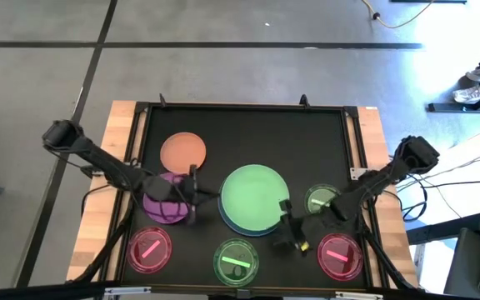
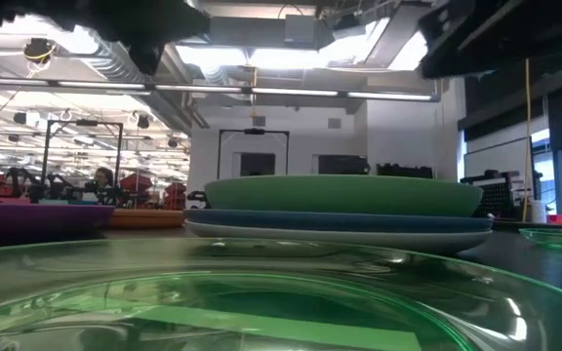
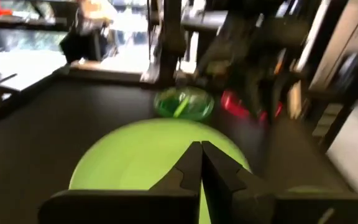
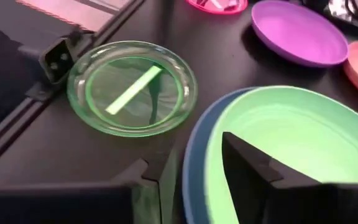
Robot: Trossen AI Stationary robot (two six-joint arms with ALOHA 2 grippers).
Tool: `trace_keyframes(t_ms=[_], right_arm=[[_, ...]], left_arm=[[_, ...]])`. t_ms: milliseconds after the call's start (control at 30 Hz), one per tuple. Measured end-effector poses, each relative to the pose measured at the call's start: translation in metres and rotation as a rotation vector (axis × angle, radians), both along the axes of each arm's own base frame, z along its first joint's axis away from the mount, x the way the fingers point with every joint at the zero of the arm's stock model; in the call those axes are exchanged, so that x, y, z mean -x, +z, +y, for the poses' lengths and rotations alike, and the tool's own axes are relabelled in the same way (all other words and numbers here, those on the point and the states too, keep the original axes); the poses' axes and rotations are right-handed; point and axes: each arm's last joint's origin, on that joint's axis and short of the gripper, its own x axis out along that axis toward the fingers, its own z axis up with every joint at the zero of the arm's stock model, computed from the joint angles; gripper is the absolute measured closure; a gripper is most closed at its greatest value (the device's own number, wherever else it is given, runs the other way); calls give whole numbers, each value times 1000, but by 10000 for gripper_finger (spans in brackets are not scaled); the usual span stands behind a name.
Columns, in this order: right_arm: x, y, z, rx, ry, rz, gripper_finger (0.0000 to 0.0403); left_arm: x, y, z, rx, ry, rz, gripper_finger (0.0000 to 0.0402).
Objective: Stack plastic plates
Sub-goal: Stack the violet plate on top of the light green plate
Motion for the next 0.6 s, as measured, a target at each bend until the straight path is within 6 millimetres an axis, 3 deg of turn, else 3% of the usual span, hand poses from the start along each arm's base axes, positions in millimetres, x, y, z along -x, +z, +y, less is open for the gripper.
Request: trace_keyframes(t_ms=[167, 333, 467, 600], right_arm=[[22, 6, 22, 63, -25, -68, 286], [35, 17, 28, 105, -117, -158, 286], [34, 34, 28, 85, -164, -216, 286], [27, 55, 29, 101, -147, -264, 286]], left_arm=[[-18, -3, -25, -89, 5, 134, 400], [-32, -1, -52, -129, -81, 180, 400], [-43, 2, -71, -173, -215, 157, 400], [-49, 3, -78, -193, -267, 160, 400]])
